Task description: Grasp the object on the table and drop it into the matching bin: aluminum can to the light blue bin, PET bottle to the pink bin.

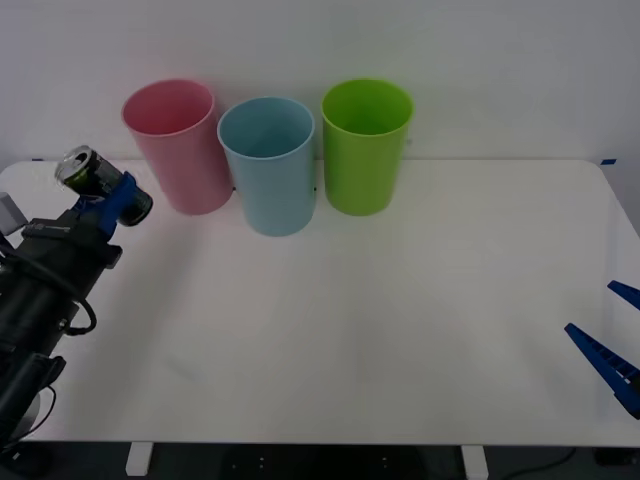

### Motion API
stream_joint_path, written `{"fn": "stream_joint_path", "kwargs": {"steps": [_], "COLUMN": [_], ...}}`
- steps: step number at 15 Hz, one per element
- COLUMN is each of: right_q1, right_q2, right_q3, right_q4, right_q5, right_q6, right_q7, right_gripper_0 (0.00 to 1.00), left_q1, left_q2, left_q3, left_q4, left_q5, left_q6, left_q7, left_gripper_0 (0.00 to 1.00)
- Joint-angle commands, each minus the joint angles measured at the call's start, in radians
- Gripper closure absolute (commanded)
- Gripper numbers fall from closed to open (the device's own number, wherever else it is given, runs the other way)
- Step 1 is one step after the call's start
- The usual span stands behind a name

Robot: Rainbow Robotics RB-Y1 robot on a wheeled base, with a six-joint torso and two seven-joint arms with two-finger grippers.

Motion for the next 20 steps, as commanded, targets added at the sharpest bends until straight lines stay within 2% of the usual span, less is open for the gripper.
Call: {"fn": "stream_joint_path", "kwargs": {"steps": [1,5,7,10,15,18,20], "right_q1": [0.000,0.000,0.000,0.000,0.000,0.000,0.000], "right_q2": [0.000,0.000,0.000,0.000,0.000,0.000,0.000], "right_q3": [0.000,0.000,0.000,0.000,0.000,0.000,0.000], "right_q4": [0.000,0.000,0.000,0.000,0.000,0.000,0.000], "right_q5": [0.000,0.000,0.000,0.000,0.000,0.000,0.000], "right_q6": [0.000,0.000,0.000,0.000,0.000,0.000,0.000], "right_q7": [0.000,0.000,0.000,0.000,0.000,0.000,0.000], "right_gripper_0": [0.00,0.00,0.00,0.00,0.00,0.00,0.00], "left_q1": [-0.038,-0.146,-0.228,-0.392,-0.654,-0.772,-0.824], "left_q2": [0.001,0.000,0.001,0.000,-0.002,-0.036,-0.057], "left_q3": [-0.009,-0.041,-0.071,-0.114,-0.171,-0.176,-0.176], "left_q4": [-0.038,-0.020,0.033,0.189,0.499,0.655,0.723], "left_q5": [-0.056,-0.154,-0.203,-0.251,-0.274,-0.286,-0.312], "left_q6": [0.025,0.045,0.063,0.071,0.071,0.071,0.073], "left_q7": [0.108,0.120,0.116,0.096,0.036,-0.033,-0.036], "left_gripper_0": [1.00,1.00,1.00,1.00,1.00,1.00,1.00]}}
